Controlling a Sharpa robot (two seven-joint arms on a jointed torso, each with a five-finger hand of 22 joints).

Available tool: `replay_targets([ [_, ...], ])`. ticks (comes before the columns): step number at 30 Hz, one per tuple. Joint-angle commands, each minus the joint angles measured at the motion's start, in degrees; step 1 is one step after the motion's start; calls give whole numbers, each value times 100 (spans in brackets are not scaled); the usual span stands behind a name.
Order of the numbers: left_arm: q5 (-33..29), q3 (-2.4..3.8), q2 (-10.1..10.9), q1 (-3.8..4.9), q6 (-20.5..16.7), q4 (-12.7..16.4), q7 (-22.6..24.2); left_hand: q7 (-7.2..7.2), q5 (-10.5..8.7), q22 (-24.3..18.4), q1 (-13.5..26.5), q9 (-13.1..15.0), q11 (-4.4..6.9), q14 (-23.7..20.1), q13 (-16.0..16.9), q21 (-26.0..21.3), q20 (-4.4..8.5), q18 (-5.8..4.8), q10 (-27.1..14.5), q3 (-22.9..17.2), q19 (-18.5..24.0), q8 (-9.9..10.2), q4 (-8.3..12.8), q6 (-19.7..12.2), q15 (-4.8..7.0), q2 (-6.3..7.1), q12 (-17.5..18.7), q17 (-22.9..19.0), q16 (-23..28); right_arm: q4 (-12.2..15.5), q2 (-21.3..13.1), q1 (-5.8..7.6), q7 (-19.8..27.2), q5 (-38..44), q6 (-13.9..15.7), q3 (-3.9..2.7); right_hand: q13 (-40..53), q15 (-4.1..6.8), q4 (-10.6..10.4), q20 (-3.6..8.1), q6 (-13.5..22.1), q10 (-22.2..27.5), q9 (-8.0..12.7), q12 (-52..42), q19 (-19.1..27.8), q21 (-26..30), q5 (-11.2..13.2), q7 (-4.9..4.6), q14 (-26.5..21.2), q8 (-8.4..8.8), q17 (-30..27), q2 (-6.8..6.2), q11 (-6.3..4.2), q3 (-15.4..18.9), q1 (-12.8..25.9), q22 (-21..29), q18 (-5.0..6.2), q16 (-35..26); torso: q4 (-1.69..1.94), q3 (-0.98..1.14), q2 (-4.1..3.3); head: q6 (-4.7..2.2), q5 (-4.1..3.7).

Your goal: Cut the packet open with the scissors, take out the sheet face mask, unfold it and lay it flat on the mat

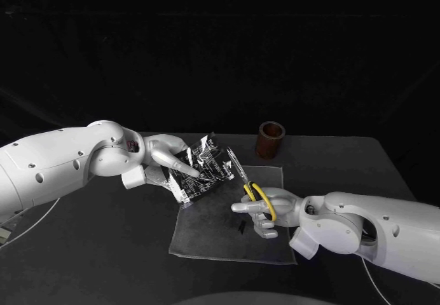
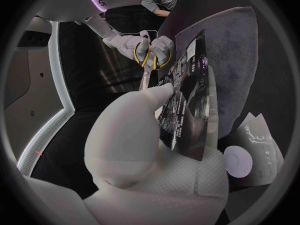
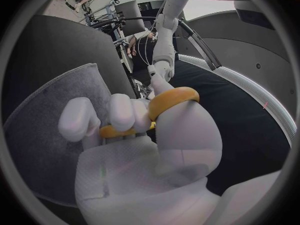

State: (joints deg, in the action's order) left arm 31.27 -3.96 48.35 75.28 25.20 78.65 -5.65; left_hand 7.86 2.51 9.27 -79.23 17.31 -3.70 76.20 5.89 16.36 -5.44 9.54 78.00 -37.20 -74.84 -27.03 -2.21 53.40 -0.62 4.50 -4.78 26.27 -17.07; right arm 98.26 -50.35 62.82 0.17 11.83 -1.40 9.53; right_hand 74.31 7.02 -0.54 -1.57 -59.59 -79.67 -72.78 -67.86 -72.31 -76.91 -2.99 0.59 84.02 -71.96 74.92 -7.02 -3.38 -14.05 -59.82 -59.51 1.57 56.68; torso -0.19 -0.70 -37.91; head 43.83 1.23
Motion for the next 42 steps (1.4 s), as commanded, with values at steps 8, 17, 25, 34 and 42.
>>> replay_targets([
  [8, -61, -3, -9, 2, 40, -8, 0, 0, 26, 10, -22, 882, -2, -7, 9, 34, 40, 64, 47, -28, 5, -16, 8, 23, 37, -54, -23, 11, -21, -120, -13, 13, -264, 583, -427, -5, 1569, 138, -314, 326, -1062, -1033, -489, -2214, -707, -462, 20, 218, 535, -533, 1238, 394, -269, 137, -43, -946, 241, 2546, 1, 4, -2, -35, 32],
  [17, -53, -8, 0, 2, 181, -11, -35, 0, 26, 11, -22, 884, -2, -7, 9, 35, 41, 64, 47, -29, 5, -15, 8, 23, 37, -52, -23, 13, -21, -280, -124, 42, -477, 974, -1172, -6, 1569, 105, -665, 333, 1113, -1033, 1151, -2214, -924, -705, 10, 114, 571, 1697, 1401, 400, -217, 254, -81, -1465, 150, 3032, -2, 8, -5, -21, 65],
  [25, -26, -10, 7, 2, 243, -47, -47, 0, 26, 11, -22, 884, -2, -7, 9, 35, 41, 64, 47, -29, 5, -15, 8, 23, 37, -52, -23, 13, -21, -212, -266, 53, -488, 1216, -1455, -6, 1569, -272, -1058, -5, 1551, -1033, 2137, -2214, -960, -780, 20, -450, 584, 3605, 1456, 216, 269, 532, -215, -1631, 121, 3199, -8, 10, -6, -13, 81],
  [34, 33, -11, 11, 1, 320, -82, -64, 0, 26, 13, -24, 888, -2, -10, 9, 38, 41, 64, 46, -33, 7, -12, 11, 22, 38, -46, -21, 19, -21, -99, -383, 54, -497, 1304, -1491, -6, 1569, -453, -1235, -203, 1878, -1033, 2297, -2214, -1060, -869, 23, -687, 596, 4267, 1501, 210, 500, 807, -309, -1843, 91, 3316, 2, 4, -4, -16, 74],
  [42, 54, -13, 26, 1, 373, -76, -80, 0, 26, 13, -24, 888, -2, -10, 9, 38, 41, 64, 46, -33, 7, -12, 11, 22, 38, -46, -21, 19, -21, -168, -421, 54, -512, 1292, -1462, -6, 1569, -497, -1322, -254, 1955, -1033, 2330, -2214, -1094, -899, 24, -743, 598, 4381, 1508, 216, 554, 929, -310, -1913, 80, 3332, 4, -3, -3, -13, 67],
])
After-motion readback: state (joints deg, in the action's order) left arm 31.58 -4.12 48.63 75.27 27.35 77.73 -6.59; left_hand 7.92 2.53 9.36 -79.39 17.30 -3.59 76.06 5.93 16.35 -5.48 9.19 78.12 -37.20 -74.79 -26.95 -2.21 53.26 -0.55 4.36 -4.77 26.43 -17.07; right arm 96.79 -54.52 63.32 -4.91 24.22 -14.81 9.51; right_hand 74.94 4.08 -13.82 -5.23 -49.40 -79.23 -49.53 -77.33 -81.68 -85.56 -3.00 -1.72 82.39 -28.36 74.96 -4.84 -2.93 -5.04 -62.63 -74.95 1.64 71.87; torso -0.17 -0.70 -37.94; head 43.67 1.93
